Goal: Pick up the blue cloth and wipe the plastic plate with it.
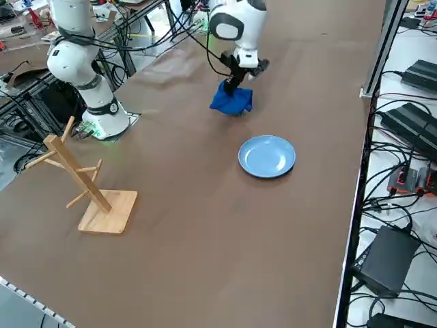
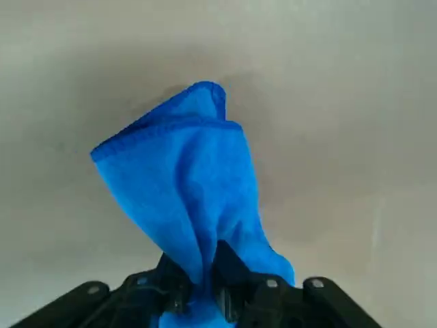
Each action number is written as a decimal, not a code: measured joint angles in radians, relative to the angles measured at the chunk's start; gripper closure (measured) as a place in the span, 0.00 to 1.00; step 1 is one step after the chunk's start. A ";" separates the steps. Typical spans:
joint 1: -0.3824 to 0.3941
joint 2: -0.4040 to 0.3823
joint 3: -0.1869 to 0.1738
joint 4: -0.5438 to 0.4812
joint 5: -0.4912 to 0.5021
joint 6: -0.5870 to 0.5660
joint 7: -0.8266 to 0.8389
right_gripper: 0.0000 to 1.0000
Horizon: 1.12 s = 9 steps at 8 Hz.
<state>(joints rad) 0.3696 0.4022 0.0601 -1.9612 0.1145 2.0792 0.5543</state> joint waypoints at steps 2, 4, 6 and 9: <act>0.000 -0.003 -0.004 -0.026 0.000 0.013 0.000 0.84; 0.000 -0.005 -0.006 -0.028 0.000 0.019 0.001 0.67; 0.000 -0.013 -0.007 -0.021 0.000 0.026 0.005 0.36; 0.000 -0.031 -0.008 0.005 0.000 0.026 0.036 0.00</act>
<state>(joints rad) 0.3694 0.3713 0.0518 -1.9567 0.1147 2.1056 0.5906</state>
